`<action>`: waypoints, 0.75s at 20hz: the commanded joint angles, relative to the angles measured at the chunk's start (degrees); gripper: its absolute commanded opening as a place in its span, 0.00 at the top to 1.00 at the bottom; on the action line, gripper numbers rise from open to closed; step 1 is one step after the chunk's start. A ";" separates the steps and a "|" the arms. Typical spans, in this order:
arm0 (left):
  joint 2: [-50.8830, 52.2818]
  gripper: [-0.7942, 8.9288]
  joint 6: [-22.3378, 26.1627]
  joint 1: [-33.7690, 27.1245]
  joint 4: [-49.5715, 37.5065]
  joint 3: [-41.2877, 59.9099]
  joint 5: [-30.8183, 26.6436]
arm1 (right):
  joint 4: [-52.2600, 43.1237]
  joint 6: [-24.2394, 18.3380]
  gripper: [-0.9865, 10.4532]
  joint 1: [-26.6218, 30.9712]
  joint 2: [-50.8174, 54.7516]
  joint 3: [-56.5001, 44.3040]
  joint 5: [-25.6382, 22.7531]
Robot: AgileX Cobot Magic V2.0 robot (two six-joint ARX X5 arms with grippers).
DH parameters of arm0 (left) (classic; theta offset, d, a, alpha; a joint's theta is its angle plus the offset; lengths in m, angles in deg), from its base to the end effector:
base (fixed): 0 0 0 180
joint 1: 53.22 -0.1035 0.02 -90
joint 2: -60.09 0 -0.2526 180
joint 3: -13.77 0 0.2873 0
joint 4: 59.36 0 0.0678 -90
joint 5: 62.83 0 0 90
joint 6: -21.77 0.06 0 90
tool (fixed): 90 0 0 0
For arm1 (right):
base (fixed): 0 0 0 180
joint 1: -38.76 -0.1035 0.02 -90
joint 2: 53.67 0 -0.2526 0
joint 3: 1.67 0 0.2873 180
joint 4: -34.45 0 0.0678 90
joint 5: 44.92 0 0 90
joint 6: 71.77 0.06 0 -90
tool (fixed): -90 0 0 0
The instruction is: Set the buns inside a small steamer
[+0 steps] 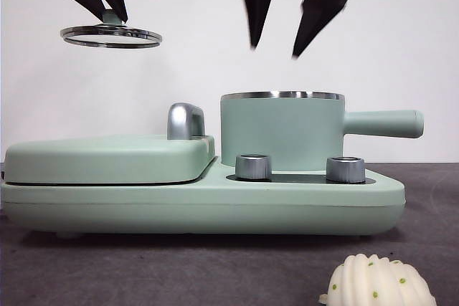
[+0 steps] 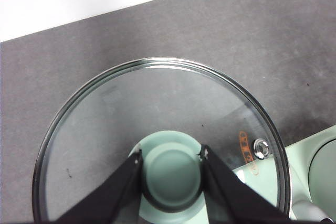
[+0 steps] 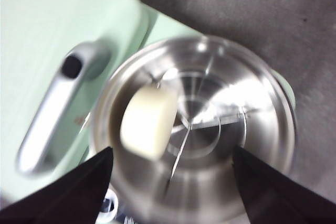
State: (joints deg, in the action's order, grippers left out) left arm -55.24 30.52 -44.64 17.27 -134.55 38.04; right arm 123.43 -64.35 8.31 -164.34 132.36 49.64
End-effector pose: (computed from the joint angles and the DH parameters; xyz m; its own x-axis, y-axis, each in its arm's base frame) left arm 0.4539 -0.0799 0.4008 0.6746 -0.2925 -0.6777 0.3820 0.9240 -0.0185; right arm 0.3645 0.2198 0.3375 0.3144 0.2771 -0.9079 -0.4276 0.8953 0.1251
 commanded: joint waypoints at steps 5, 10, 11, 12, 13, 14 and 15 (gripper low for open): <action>-0.87 0.90 -0.46 0.11 -1.14 -2.10 0.55 | 4.68 2.73 0.60 -4.85 21.64 -24.24 0.52; -0.87 0.90 -0.48 0.11 -1.11 -2.10 0.55 | 4.68 9.99 0.60 -13.25 30.18 -38.80 -0.13; -0.87 0.90 -0.50 0.11 -1.11 -2.10 0.55 | 4.66 11.02 0.60 -15.56 30.36 -41.13 -0.15; -0.87 0.90 -0.52 0.11 -1.11 -2.10 0.55 | 4.66 11.87 0.60 -17.38 30.34 -42.93 -0.46; -0.87 0.90 -0.52 0.13 -1.11 -2.10 0.55 | 4.63 12.26 0.60 -19.50 30.25 -45.16 -0.79; -0.87 0.90 -0.57 0.13 -1.11 -2.10 0.55 | 4.28 13.35 0.60 -21.14 30.16 -47.06 -1.53; -0.87 0.90 -0.59 0.13 -1.11 -2.10 0.55 | 1.70 15.50 0.60 -23.19 30.18 -49.70 -1.55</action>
State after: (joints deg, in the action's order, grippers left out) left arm -55.24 30.11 -44.64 17.27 -134.55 38.06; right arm 123.38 -51.63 -14.01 -133.35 82.67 48.28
